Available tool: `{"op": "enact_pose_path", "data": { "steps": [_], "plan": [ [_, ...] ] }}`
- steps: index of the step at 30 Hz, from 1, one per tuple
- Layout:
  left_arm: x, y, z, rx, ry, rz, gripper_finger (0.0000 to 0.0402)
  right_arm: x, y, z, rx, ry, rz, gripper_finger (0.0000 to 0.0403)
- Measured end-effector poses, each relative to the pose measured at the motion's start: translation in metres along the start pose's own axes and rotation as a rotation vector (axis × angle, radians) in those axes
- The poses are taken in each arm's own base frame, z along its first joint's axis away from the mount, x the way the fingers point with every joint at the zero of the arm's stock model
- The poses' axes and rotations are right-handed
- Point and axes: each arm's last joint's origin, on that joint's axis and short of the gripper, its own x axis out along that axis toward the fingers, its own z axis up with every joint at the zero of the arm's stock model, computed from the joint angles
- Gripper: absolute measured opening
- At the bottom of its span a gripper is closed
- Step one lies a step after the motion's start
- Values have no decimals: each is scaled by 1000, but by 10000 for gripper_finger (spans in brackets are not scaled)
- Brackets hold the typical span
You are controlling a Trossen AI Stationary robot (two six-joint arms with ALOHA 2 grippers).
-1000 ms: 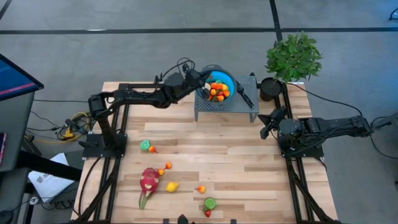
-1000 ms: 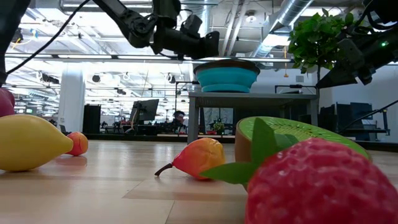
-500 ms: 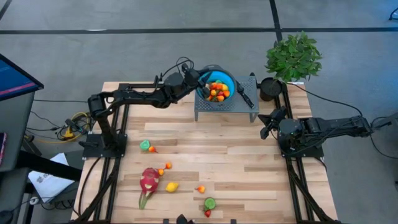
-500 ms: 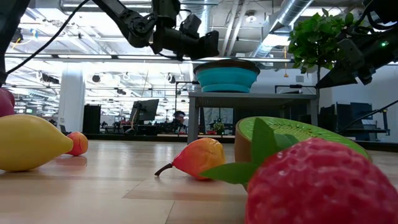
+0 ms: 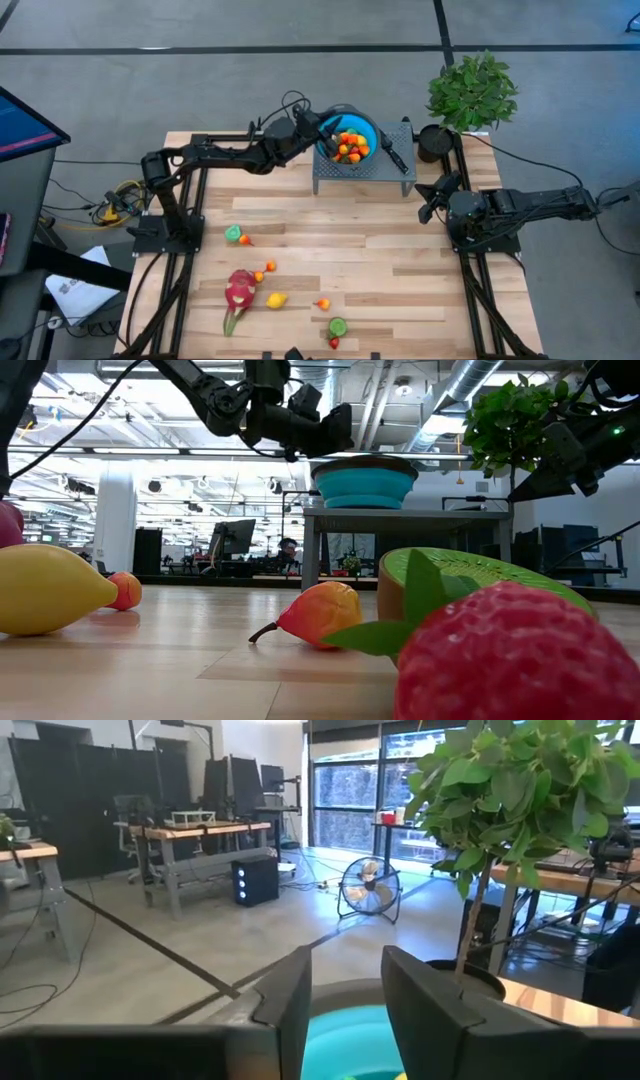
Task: Pick & Place Fruit
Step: Put the yellow pear into the strainer bowl
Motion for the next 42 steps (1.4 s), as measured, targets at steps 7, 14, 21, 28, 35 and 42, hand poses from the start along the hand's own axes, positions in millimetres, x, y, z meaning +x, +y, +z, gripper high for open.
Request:
{"op": "enact_pose_path", "data": {
  "steps": [7, 14, 21, 28, 35, 42],
  "plan": [
    [-4, -11, 0, -3, 2, -28, 97, 0, 0, 0, 0, 0, 0, 0],
    [-15, -35, 8, 22, -20, -139, 66, 0, 0, 0, 2, 0, 0, 0],
    [-46, -32, 34, 28, -79, -218, 29, 0, 0, 0, 2, 0, 0, 0],
    [-99, -22, 25, 50, -50, -335, 3, 0, 0, 0, 1, 0, 0, 0],
    [-157, -33, 21, -38, -44, -468, 3, 0, 0, 0, 1, 0, 0, 0],
    [-198, -44, 27, -73, -87, -595, 8, 0, 0, 0, 2, 0, -2, 0]
  ]
}}
